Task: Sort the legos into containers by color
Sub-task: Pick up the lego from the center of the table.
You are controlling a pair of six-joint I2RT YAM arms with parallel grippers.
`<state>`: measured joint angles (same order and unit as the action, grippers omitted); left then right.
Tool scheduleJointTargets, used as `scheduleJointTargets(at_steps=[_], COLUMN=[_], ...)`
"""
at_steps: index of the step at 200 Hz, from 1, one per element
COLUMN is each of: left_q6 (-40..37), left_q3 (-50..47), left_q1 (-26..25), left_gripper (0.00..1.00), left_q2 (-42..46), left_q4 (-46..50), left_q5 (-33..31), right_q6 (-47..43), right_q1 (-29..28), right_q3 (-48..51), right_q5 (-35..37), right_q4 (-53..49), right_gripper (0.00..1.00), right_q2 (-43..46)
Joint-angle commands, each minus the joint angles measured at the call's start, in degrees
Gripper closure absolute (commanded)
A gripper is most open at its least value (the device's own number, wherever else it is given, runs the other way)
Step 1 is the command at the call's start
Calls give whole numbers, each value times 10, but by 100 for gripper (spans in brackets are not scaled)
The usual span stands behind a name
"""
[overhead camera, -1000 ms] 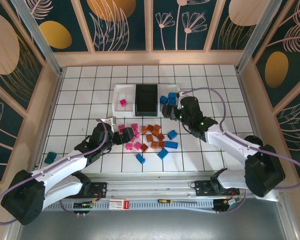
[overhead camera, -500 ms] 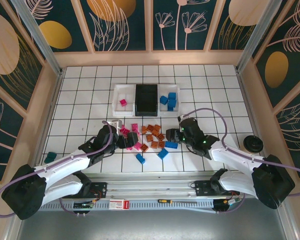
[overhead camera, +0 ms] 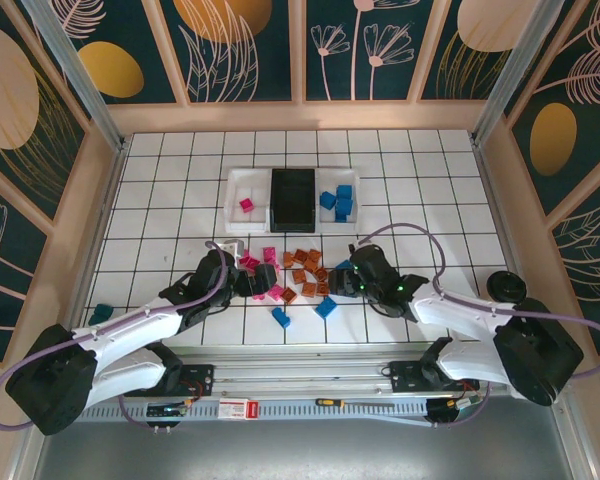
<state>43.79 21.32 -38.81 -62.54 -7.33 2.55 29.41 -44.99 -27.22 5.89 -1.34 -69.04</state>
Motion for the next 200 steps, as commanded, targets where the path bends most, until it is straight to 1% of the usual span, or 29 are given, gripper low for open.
scheduleJointTargets(at_steps=[1,25,62,91,110,146,167,183,200], left_q6=[11,10,9,8,7,2,-3,-7,-10], left_q3=[-6,-5,-8,-9,-9,-10,-6,-3,1], left_q1=[-3,-2,-2,-2,-3,-2,-2,-3,-2], left_gripper=[1,1,1,1,1,1,1,1,1], left_q2=[2,3,4,-1,-3,0,0,1,4], left_q4=[-17,-15,-16,-21,-22,-21,-16,-10,-3], left_q5=[-2,0,-2,-2,0,4,7,3,-4], right_q6=[15,5,-9,1,4,2,-6,-17,-35], right_q1=[9,38,41,45,54,70,79,87,92], right_q3=[-35,-49,-68,-75,-71,-51,-49,-60,-91], right_q5=[67,52,18,26,22,10,10,3,2], right_q4=[18,32,55,58,64,72,61,45,28], right_gripper=[33,33,29,29,36,49,58,62,63], right_q2=[-34,-75,-119,-158,-172,-151,-104,-62,-29])
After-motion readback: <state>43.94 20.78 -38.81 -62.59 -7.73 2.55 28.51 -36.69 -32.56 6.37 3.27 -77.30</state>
